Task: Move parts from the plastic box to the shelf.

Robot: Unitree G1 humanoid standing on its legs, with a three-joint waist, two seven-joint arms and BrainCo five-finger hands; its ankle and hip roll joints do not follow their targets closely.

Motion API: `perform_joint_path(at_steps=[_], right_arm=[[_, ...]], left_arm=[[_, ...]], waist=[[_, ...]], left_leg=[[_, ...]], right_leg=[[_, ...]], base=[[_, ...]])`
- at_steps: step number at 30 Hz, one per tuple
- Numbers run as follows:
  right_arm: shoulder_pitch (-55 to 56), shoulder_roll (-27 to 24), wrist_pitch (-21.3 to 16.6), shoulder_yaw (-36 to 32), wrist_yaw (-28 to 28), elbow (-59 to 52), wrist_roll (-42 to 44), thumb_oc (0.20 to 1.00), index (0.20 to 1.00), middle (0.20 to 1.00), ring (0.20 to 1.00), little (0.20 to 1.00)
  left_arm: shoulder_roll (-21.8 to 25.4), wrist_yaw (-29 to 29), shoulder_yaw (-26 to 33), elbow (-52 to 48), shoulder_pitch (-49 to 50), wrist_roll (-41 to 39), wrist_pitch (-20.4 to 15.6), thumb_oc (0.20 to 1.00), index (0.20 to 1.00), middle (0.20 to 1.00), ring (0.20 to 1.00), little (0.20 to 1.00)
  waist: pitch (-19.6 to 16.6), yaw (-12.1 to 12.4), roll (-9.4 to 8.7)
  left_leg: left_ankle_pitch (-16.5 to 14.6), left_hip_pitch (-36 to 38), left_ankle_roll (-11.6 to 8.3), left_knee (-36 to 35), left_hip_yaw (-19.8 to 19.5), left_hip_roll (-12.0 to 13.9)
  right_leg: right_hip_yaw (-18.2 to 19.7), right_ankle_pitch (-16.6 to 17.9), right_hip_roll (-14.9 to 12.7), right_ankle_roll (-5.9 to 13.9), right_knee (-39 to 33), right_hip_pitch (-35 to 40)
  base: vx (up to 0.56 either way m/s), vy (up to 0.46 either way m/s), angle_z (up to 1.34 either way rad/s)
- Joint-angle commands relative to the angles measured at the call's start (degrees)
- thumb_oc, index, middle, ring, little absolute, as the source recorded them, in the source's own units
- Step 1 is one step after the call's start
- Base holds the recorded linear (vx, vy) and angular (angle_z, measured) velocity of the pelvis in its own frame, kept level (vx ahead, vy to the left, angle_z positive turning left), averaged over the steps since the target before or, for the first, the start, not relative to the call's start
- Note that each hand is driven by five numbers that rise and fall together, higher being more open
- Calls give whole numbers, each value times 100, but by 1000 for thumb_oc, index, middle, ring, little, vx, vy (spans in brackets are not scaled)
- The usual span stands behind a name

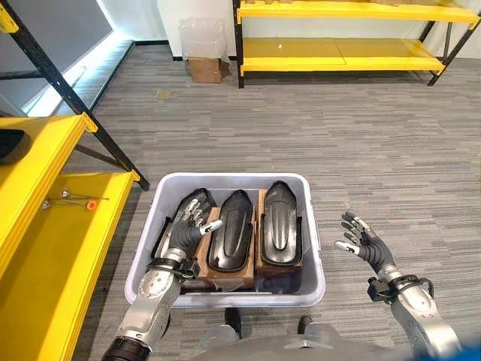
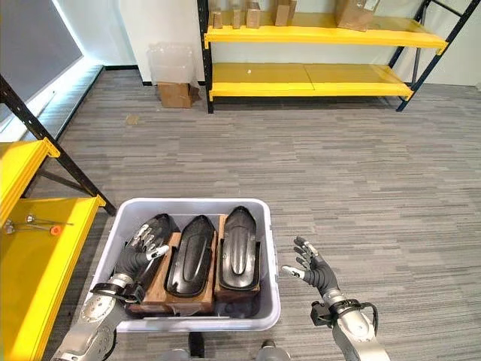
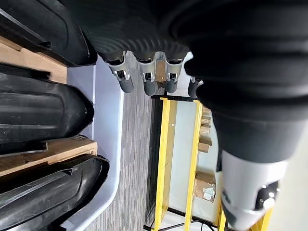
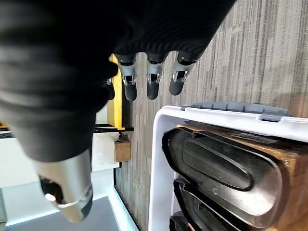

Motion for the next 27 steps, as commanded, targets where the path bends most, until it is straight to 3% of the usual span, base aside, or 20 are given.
perform_joint_path(at_steps=[1,18,27], right_arm=[[-257,87,-259,33,-9,-167,-36,1000,1000,1000,1000,1000],[-302,109,-268,96,-5,-228,-47,1000,1000,1000,1000,1000],[-890,189,-332,436,-168,-194,-184,1000,1000,1000,1000,1000]], left_arm=[[125,-9,213,-493,-129,-202,-335,1000,1000,1000,1000,1000],[68,-49,171,-449,-141,-163,-298,1000,1000,1000,1000,1000],[94,6,109,-473,-244,-241,-336,1000,1000,1000,1000,1000]], waist=[[48,72,-239],[6,13,-125],[163,128,-77]], left_leg=[[-337,284,-460,352,176,608],[-268,401,-469,155,195,607],[-248,192,-451,159,141,545]], right_leg=[[141,914,-553,392,-376,-74],[91,904,-543,386,-352,-65],[46,957,-636,425,-381,-217]], base=[[0,0,0],[0,0,0],[-4,3,1]])
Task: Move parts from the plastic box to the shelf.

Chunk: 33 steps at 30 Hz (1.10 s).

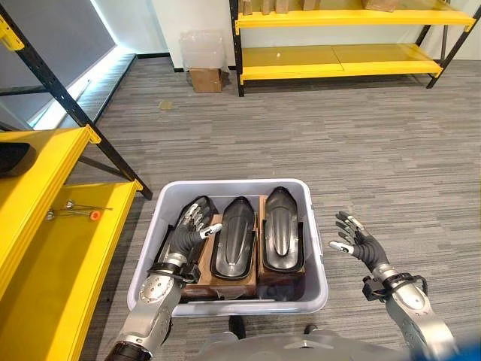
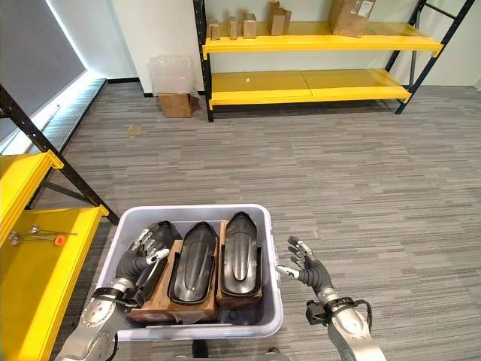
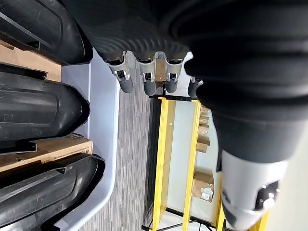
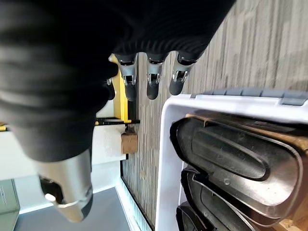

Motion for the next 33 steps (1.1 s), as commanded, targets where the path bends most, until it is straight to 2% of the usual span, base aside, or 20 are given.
perform_joint_path(at_steps=[1,4,10,14,19,25,33], right_arm=[[-520,188,-334,38,-78,-190,-52,1000,1000,1000,1000,1000],[-893,166,-370,194,-184,-151,-135,1000,1000,1000,1000,1000],[-2213,248,-450,617,-764,196,-344,1000,1000,1000,1000,1000],[-2882,369,-464,706,-1202,462,-514,1000,1000,1000,1000,1000],[-3488,535,-527,654,-1643,709,-507,1000,1000,1000,1000,1000],[-3756,636,-548,683,-1793,963,-426,1000,1000,1000,1000,1000],[-3980,751,-511,764,-1913,1550,-268,1000,1000,1000,1000,1000]], left_arm=[[103,10,137,-472,-290,-104,-333,1000,1000,1000,1000,1000],[131,67,62,-495,-437,-145,-372,1000,1000,1000,1000,1000],[136,320,-325,-547,-1084,-302,-548,1000,1000,1000,1000,1000],[49,526,-562,-491,-1424,-322,-606,1000,1000,1000,1000,1000],[-23,737,-731,-404,-1739,-331,-652,1000,1000,1000,1000,1000],[7,752,-834,-434,-1806,-407,-675,1000,1000,1000,1000,1000],[100,775,-920,-507,-1795,-460,-693,1000,1000,1000,1000,1000]], waist=[[192,119,-215],[349,185,-199],[1006,330,-30],[1309,385,94],[1660,455,167],[1830,489,209],[1879,574,283]], left_leg=[[-294,194,-443,309,148,567],[-295,-77,-444,437,100,543],[-243,-1131,-457,954,-44,460],[-218,-1507,-438,1072,-60,384],[-260,-1828,-414,1271,-31,369],[-322,-2059,-391,1451,-22,346],[-339,-2275,-368,1534,-80,305]], right_leg=[[66,864,-653,400,-150,-282],[45,905,-716,402,-154,-449],[11,1080,-918,366,-28,-1237],[29,1174,-1012,367,30,-1563],[93,1211,-1080,346,165,-1876],[127,1250,-1130,340,227,-2040],[119,1265,-1158,330,257,-2194]], base=[[-38,15,2],[-83,8,8],[-190,15,11],[-111,33,7],[-68,21,4],[-12,6,-1],[-3,2,4]])
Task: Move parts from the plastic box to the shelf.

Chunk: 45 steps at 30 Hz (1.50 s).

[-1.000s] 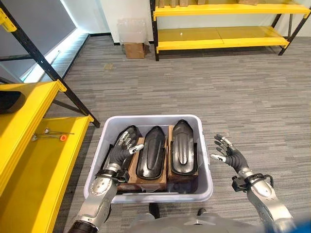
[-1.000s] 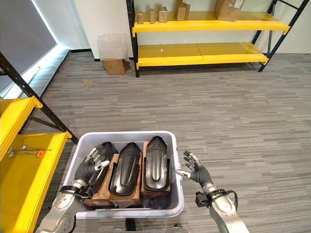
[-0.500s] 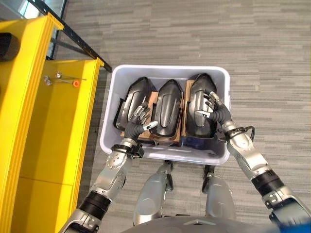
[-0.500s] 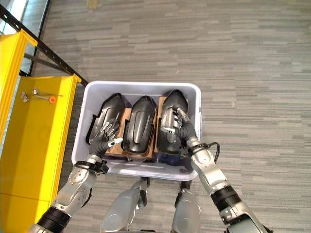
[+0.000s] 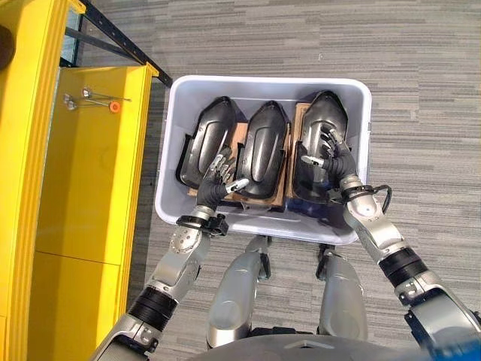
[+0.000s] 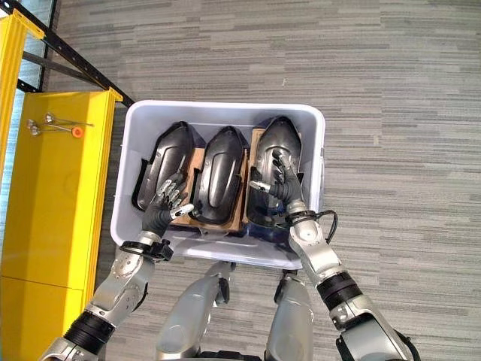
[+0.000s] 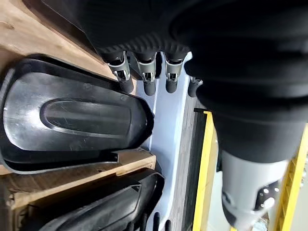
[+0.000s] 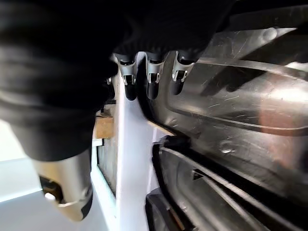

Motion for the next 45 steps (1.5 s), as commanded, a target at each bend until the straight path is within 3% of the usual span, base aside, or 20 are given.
perform_joint_path(at_steps=[1,14,26,32,38,45], right_arm=[[-261,270,-302,48,-64,-10,190,1000,1000,1000,1000,1000],[-1601,551,-74,526,-84,1800,168,1000,1000,1000,1000,1000],[-1548,657,62,930,67,2119,-265,1000,1000,1000,1000,1000],[-797,484,64,1060,141,1172,-576,1000,1000,1000,1000,1000],[-105,-76,-137,564,-24,-717,-884,1000,1000,1000,1000,1000],[204,-281,-379,40,-336,-2121,-1329,1000,1000,1000,1000,1000]], left_arm=[[231,52,-26,-434,22,-175,-353,1000,1000,1000,1000,1000],[304,121,-368,-506,-266,-299,-402,1000,1000,1000,1000,1000],[237,231,-402,-395,-419,-206,-430,1000,1000,1000,1000,1000],[206,369,-266,-319,-378,-115,-476,1000,1000,1000,1000,1000],[158,543,-52,-317,-328,-37,-493,1000,1000,1000,1000,1000],[222,604,14,-501,-213,12,-494,1000,1000,1000,1000,1000]], waist=[[-118,79,-265],[69,388,59],[162,415,68],[159,261,-87],[154,-9,-316],[114,-139,-430]], left_leg=[[-641,-76,-537,769,124,465],[-624,-459,-484,858,73,357],[-607,-598,-480,881,31,354],[-628,-568,-490,898,19,376],[-679,-532,-494,952,57,438],[-699,-486,-503,931,77,479]], right_leg=[[120,1486,-747,390,-1363,302],[104,1519,-811,387,-1260,-23],[57,1480,-804,375,-1203,-92],[61,1473,-791,384,-1215,-49],[127,1461,-753,383,-1196,-60],[171,1459,-719,396,-1206,-55]], base=[[0,0,0],[-8,10,2],[-3,2,2],[5,-1,1],[3,2,1],[1,1,0]])
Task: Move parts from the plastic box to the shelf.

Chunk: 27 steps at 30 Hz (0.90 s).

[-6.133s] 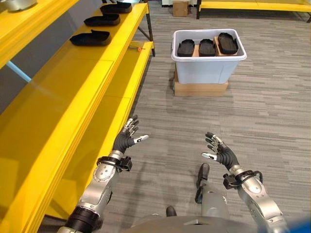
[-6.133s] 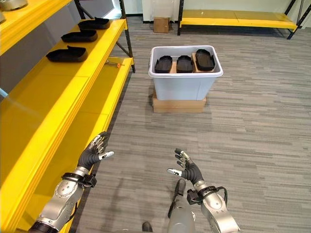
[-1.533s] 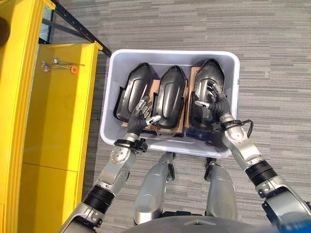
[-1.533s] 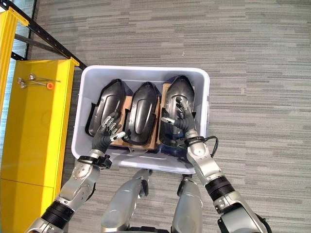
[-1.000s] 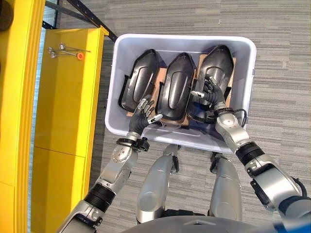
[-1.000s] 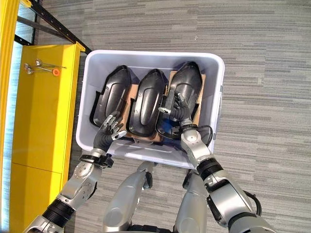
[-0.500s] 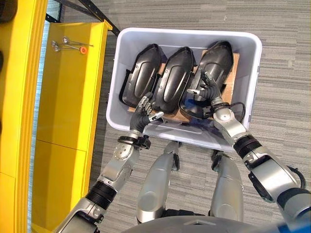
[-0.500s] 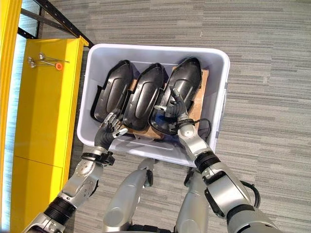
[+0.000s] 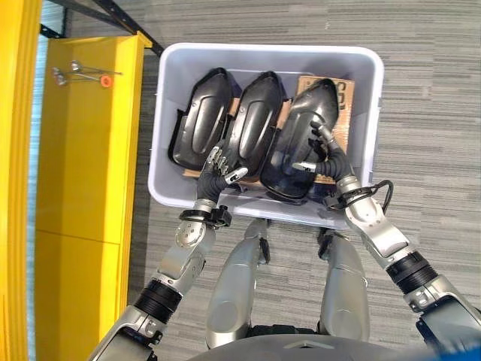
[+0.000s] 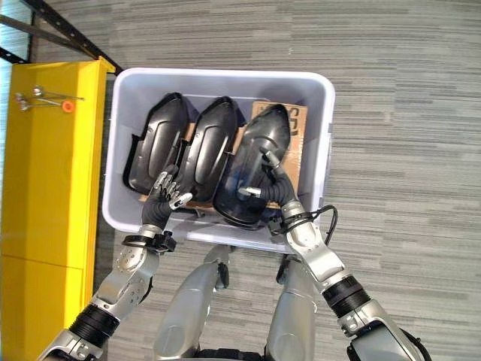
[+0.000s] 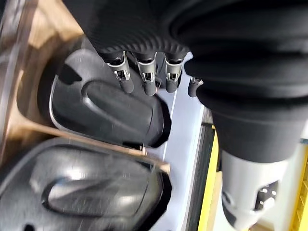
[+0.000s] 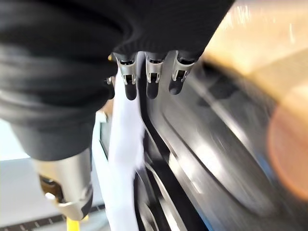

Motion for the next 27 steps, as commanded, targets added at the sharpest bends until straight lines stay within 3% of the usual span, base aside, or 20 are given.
perform_joint_path(at_steps=[1,10,19,27], right_arm=[[-223,89,-562,-135,-286,-527,-478,1000,1000,1000,1000,1000],[-80,48,-751,-281,-533,-1534,-768,1000,1000,1000,1000,1000],[99,86,-613,-304,-863,-1450,-1140,1000,1000,1000,1000,1000],[609,177,-507,-636,-1516,-1480,-1555,1000,1000,1000,1000,1000]], left_arm=[[308,94,143,-479,41,217,-334,1000,1000,1000,1000,1000],[359,186,181,-506,79,305,-307,1000,1000,1000,1000,1000],[343,314,184,-566,119,383,-336,1000,1000,1000,1000,1000],[365,565,143,-587,171,562,-356,1000,1000,1000,1000,1000]], waist=[[-34,145,-287],[-64,33,-389],[-46,-16,-376],[-2,-98,-364]], left_leg=[[-923,150,-507,837,219,532],[-950,200,-515,831,277,567],[-965,174,-517,864,299,574],[-987,135,-500,889,324,552]], right_leg=[[201,1675,-562,533,-2014,828],[273,1670,-515,537,-2013,802],[306,1662,-511,536,-1999,770],[346,1685,-504,554,-2003,721]], base=[[8,7,-3],[6,5,-4],[1,0,0],[0,2,-2]])
